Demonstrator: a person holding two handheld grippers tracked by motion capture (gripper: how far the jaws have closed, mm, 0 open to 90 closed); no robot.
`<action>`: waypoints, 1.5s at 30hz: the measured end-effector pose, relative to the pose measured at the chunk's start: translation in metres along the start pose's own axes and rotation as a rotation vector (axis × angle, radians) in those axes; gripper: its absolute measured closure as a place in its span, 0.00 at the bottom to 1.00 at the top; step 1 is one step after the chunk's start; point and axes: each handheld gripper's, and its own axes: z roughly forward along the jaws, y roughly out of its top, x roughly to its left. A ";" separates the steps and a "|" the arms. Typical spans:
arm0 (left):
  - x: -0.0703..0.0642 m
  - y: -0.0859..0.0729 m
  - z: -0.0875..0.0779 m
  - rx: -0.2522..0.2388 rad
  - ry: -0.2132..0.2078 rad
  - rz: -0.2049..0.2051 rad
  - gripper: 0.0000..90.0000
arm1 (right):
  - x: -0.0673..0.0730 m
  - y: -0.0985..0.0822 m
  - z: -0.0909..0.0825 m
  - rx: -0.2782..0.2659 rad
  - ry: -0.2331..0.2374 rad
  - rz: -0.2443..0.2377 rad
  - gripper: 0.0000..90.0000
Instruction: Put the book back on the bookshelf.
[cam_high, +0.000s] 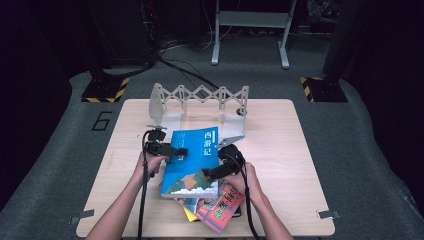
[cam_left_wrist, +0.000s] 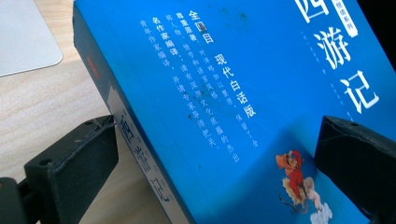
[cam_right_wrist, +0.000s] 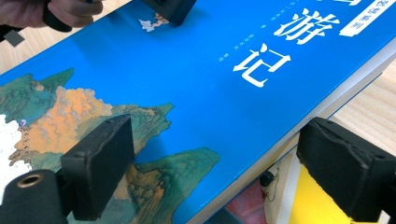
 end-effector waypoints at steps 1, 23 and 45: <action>0.000 0.000 0.000 0.006 -0.006 -0.002 0.00 | 0.000 0.000 0.000 0.000 0.000 -0.001 0.12; 0.004 0.003 -0.007 0.004 -0.039 -0.027 0.05 | 0.000 0.001 0.002 0.000 0.012 0.019 0.13; -0.037 0.027 -0.055 -0.083 0.040 0.103 0.34 | 0.003 -0.003 -0.003 -0.048 -0.010 0.030 0.14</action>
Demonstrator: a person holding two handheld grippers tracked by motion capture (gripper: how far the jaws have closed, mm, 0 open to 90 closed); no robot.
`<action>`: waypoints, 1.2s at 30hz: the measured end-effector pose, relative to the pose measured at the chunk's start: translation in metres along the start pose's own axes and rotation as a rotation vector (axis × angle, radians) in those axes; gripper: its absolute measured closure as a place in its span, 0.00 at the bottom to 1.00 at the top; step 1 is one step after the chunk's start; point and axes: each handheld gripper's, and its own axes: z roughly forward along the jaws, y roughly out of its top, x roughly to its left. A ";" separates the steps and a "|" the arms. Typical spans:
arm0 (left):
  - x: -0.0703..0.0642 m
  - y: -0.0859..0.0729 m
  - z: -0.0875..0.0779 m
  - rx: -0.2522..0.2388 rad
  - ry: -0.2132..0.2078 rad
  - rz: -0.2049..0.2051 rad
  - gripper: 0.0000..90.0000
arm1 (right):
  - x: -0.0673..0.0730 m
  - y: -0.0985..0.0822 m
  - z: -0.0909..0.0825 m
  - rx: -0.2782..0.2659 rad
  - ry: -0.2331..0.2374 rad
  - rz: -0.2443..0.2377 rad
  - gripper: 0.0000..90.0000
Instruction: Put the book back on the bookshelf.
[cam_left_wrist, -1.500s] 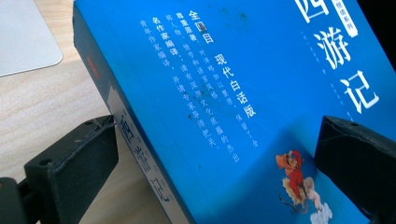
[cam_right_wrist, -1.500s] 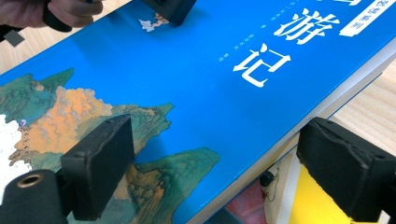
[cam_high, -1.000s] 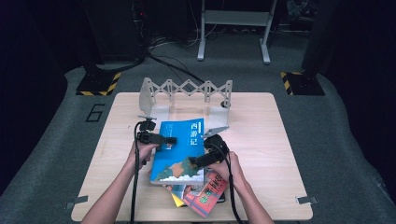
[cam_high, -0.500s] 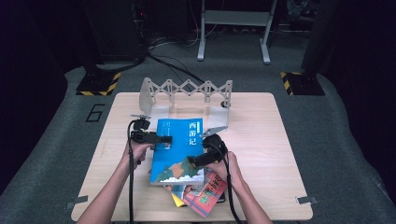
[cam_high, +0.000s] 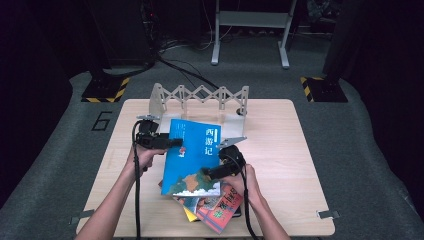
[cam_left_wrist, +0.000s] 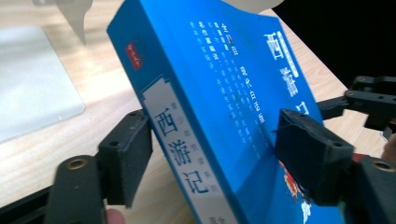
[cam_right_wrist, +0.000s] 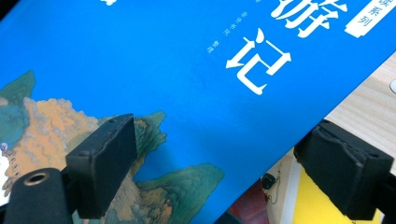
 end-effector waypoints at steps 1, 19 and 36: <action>-0.005 0.004 -0.005 -0.008 -0.003 0.020 0.35 | 0.000 -0.001 0.000 -0.007 0.001 0.009 0.14; -0.015 0.014 0.005 0.080 0.007 0.082 0.36 | 0.001 -0.003 0.007 -0.036 -0.007 0.015 0.15; -0.005 0.006 0.009 0.081 0.045 -0.002 0.51 | -0.002 -0.004 0.005 -0.023 -0.029 0.030 0.09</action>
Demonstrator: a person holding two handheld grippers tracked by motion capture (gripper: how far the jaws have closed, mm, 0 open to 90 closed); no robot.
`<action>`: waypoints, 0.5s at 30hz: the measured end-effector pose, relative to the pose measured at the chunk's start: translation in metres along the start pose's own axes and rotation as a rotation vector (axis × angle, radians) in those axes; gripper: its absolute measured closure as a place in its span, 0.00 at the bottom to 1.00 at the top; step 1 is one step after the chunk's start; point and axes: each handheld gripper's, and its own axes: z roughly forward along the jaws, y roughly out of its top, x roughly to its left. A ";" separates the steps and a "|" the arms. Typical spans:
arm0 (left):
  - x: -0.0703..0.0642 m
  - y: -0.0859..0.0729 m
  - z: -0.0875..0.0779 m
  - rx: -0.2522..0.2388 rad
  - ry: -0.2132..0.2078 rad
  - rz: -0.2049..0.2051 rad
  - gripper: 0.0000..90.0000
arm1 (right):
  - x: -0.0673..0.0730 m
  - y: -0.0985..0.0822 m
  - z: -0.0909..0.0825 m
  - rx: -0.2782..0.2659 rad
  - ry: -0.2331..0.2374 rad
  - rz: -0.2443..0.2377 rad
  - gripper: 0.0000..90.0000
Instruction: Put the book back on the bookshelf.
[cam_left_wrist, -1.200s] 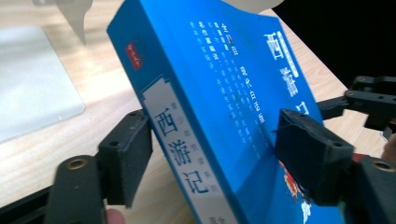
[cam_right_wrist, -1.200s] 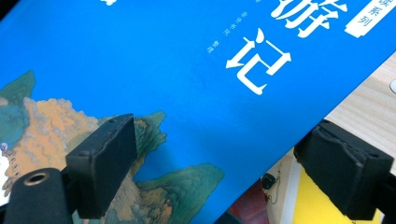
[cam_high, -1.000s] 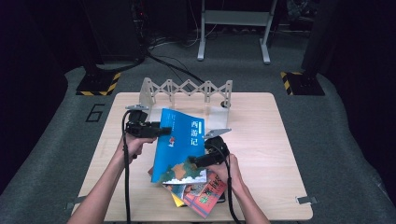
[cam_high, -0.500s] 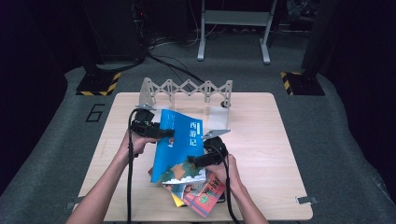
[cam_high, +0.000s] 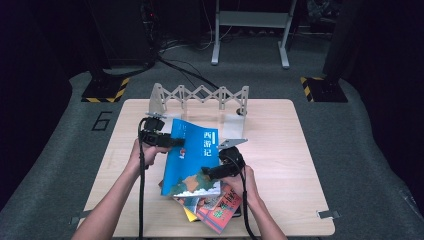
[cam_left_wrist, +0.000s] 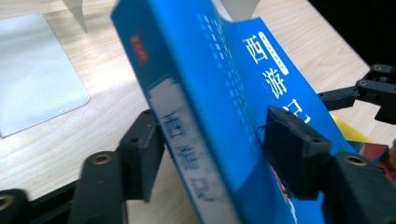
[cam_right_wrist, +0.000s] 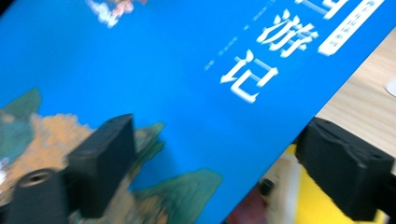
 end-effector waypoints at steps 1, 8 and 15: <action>0.003 -0.004 0.000 0.001 -0.002 -0.003 0.51 | -0.007 -0.001 0.001 -0.001 0.012 0.034 0.09; -0.004 -0.003 -0.007 -0.014 -0.006 0.015 0.52 | -0.019 -0.002 0.014 0.013 0.142 0.146 0.09; -0.005 0.000 -0.003 0.022 0.006 0.045 0.48 | -0.018 0.000 0.014 0.017 0.133 0.116 0.10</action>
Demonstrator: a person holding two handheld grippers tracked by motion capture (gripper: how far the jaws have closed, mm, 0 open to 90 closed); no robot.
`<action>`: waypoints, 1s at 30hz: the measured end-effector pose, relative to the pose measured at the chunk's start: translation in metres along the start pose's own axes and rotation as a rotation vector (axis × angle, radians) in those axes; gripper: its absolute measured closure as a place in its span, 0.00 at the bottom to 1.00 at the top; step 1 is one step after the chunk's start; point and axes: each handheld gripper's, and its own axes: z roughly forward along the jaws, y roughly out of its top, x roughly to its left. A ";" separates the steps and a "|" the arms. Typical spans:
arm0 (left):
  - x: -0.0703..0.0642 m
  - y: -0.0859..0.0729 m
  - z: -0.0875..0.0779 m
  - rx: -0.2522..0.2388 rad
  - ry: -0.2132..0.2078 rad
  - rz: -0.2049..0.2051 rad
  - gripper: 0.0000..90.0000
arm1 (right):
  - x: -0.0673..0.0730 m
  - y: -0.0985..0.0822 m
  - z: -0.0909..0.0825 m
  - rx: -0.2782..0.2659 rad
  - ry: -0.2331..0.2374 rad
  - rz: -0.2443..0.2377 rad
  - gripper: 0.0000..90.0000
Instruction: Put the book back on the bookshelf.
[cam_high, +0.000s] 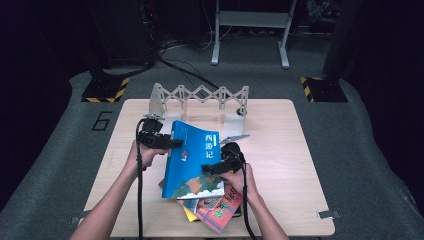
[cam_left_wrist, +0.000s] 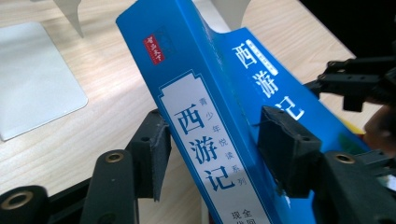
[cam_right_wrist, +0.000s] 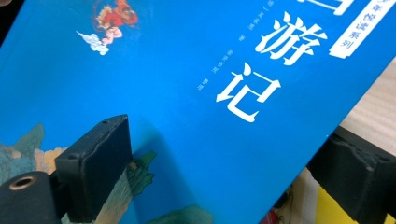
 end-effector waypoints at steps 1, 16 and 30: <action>0.002 0.000 0.001 -0.004 -0.014 -0.011 0.47 | 0.001 0.001 0.000 0.001 -0.004 -0.004 0.10; 0.015 0.003 0.021 0.051 -0.104 -0.050 0.42 | 0.001 0.003 0.002 -0.008 0.007 -0.073 0.10; 0.017 -0.001 0.026 0.025 -0.091 -0.079 0.50 | 0.004 0.004 0.003 -0.014 0.001 -0.081 0.10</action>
